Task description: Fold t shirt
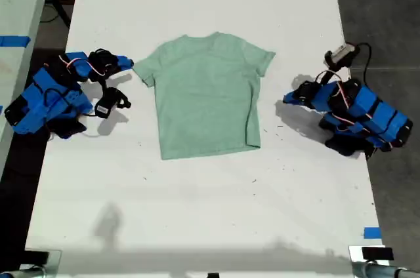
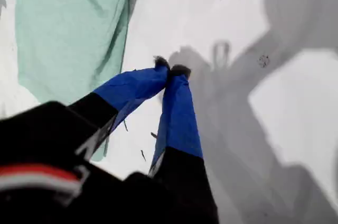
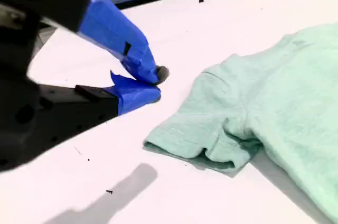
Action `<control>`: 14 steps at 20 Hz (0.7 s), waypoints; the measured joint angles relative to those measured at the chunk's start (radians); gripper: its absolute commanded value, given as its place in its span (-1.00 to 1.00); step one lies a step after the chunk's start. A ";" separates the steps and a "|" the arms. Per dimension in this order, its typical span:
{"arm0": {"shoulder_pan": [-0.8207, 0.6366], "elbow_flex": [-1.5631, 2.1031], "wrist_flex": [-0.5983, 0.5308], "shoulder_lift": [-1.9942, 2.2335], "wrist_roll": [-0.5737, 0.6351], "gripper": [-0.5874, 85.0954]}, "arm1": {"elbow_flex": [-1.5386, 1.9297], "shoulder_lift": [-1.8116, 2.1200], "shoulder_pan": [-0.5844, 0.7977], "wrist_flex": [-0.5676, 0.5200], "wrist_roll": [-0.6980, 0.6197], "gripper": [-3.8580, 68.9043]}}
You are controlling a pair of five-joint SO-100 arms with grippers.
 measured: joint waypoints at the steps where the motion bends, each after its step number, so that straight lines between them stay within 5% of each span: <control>1: 0.000 0.000 0.000 0.000 0.000 -0.99 | 0.000 0.000 0.043 -0.034 -0.060 -0.74; 3: -0.003 0.000 0.000 0.000 0.002 -0.99 | -0.037 -0.028 0.115 -0.063 -0.236 -0.52; 7: -0.003 0.000 0.000 0.000 0.009 -0.99 | -0.499 -0.692 0.198 -0.091 -0.314 -0.27; 14: 0.002 0.000 0.000 0.000 0.014 -0.99 | -1.344 -1.773 0.353 -0.018 -0.434 -0.28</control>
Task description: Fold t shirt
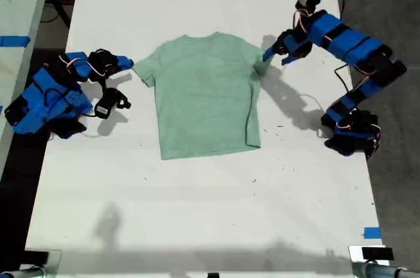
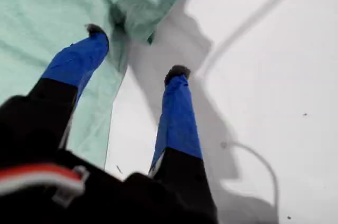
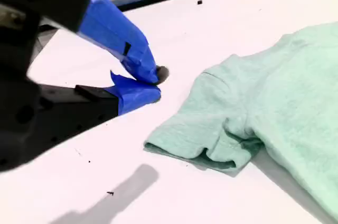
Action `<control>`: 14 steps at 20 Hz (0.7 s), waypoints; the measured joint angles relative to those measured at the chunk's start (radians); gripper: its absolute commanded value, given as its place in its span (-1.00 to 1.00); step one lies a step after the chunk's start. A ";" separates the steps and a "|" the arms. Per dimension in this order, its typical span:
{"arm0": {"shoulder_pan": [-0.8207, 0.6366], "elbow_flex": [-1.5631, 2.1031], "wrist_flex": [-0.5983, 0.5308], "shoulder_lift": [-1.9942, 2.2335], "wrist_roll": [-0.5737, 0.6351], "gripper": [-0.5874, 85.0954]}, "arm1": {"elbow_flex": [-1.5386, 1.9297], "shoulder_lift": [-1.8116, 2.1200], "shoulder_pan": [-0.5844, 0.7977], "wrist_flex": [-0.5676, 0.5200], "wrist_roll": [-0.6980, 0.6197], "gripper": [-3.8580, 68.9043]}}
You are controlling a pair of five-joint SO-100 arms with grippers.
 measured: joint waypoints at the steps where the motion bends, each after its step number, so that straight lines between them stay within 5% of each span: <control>1: 0.000 0.000 0.000 0.000 0.005 -0.99 | -0.058 -0.084 0.032 0.006 -0.011 -0.30; 8: 0.000 0.000 0.000 0.000 0.014 -0.99 | -0.434 -0.508 0.135 0.043 -0.103 -0.51; 10: 0.000 0.000 0.000 0.000 0.015 -0.99 | -0.500 -0.554 0.135 0.052 -0.107 -0.82; 14: 0.018 0.000 0.000 0.000 0.015 -0.99 | -0.528 -0.600 0.121 0.061 -0.112 -0.85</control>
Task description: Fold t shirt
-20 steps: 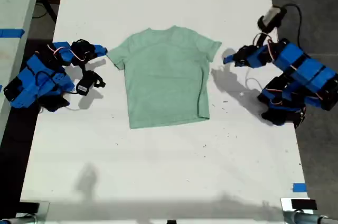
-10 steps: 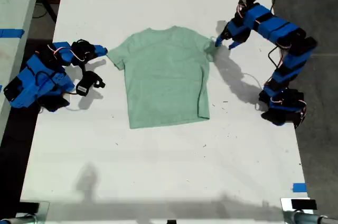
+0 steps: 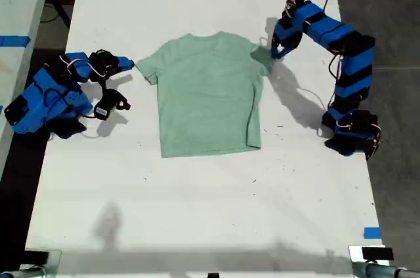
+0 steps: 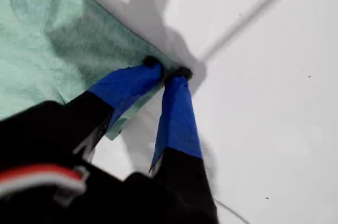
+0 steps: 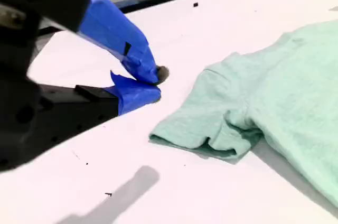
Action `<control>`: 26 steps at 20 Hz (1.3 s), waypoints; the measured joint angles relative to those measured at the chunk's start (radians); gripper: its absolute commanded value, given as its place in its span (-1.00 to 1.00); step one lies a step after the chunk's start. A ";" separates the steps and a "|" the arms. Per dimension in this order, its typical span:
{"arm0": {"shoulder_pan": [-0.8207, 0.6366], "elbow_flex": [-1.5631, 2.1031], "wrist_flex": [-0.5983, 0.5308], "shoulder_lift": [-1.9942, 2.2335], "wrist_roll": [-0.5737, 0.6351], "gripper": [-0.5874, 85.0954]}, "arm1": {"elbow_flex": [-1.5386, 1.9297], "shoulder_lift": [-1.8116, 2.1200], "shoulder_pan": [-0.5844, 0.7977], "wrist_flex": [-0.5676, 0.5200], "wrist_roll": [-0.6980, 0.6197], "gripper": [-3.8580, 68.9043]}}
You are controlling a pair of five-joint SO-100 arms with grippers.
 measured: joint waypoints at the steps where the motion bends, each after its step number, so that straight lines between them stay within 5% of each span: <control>1: 0.006 0.000 0.000 0.000 0.000 -0.99 | 0.014 0.000 -0.003 0.002 0.000 -0.85; 11: 0.006 0.000 0.000 0.000 0.000 -0.99 | 0.239 0.436 -0.017 0.017 0.003 -0.85; 15: 0.006 0.000 0.000 0.000 0.000 -0.99 | 0.043 0.445 -0.178 0.058 0.032 -0.85; 26: 0.006 0.000 0.000 0.000 0.000 -0.99 | 0.008 0.209 -0.618 -0.207 0.166 -0.85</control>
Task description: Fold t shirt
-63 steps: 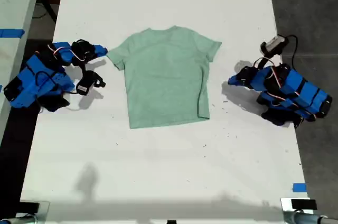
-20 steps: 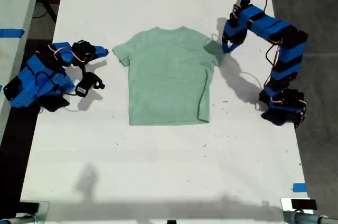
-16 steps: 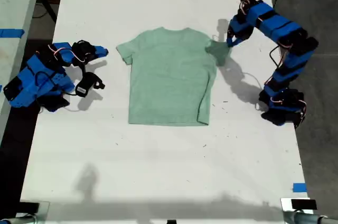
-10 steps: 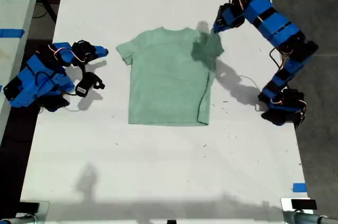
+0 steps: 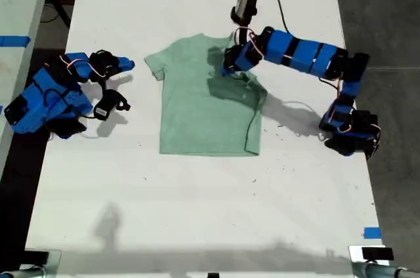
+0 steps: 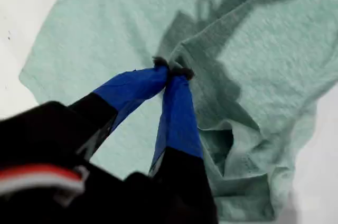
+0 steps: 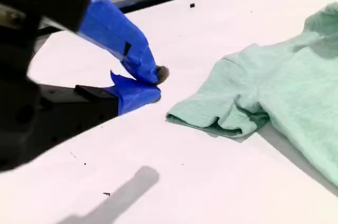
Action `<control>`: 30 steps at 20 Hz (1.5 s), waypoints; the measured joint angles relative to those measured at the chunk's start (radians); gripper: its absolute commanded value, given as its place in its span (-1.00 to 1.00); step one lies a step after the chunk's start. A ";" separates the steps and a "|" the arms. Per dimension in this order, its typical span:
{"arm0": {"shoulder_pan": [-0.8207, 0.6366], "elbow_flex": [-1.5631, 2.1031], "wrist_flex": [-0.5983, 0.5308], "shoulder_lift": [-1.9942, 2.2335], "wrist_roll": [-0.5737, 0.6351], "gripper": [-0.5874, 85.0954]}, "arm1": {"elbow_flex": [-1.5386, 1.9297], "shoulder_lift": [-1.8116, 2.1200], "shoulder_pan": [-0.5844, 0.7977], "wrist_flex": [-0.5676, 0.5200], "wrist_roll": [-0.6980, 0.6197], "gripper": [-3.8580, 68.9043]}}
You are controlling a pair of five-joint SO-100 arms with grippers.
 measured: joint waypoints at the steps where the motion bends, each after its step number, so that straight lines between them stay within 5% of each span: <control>1: 0.000 0.000 0.000 0.000 0.000 -0.99 | -0.015 -0.041 -0.009 -0.002 0.003 -0.85; 4: 0.000 0.000 0.000 0.000 0.000 -0.99 | -0.020 -0.066 -0.034 -0.020 0.005 -0.85; 6: 0.000 0.000 0.000 0.000 0.000 -0.99 | -0.048 -0.069 -0.048 -0.020 0.009 -0.38; 8: 0.000 0.000 0.000 0.000 0.000 -0.99 | -0.110 -0.089 -0.063 0.005 0.012 -0.23; 13: -0.002 0.000 0.000 0.000 0.000 -0.99 | -0.149 -0.064 -0.072 0.115 0.012 -0.27; 15: -0.002 0.000 0.000 0.000 0.000 -0.99 | -0.146 0.026 -0.020 0.193 0.012 -0.46; 17: -0.002 0.000 0.000 0.000 0.000 -0.99 | -0.040 0.187 0.072 0.250 0.012 -0.85; 18: -0.002 0.000 0.000 0.000 0.000 -0.99 | 0.041 0.278 0.103 0.258 0.012 -0.84; 26: -0.002 0.000 -0.003 0.000 0.000 -0.99 | 1.370 1.548 0.112 -0.055 0.035 -0.84; 30: 0.018 0.000 -0.044 0.000 0.021 -0.99 | 1.858 2.091 0.115 0.074 0.051 -0.84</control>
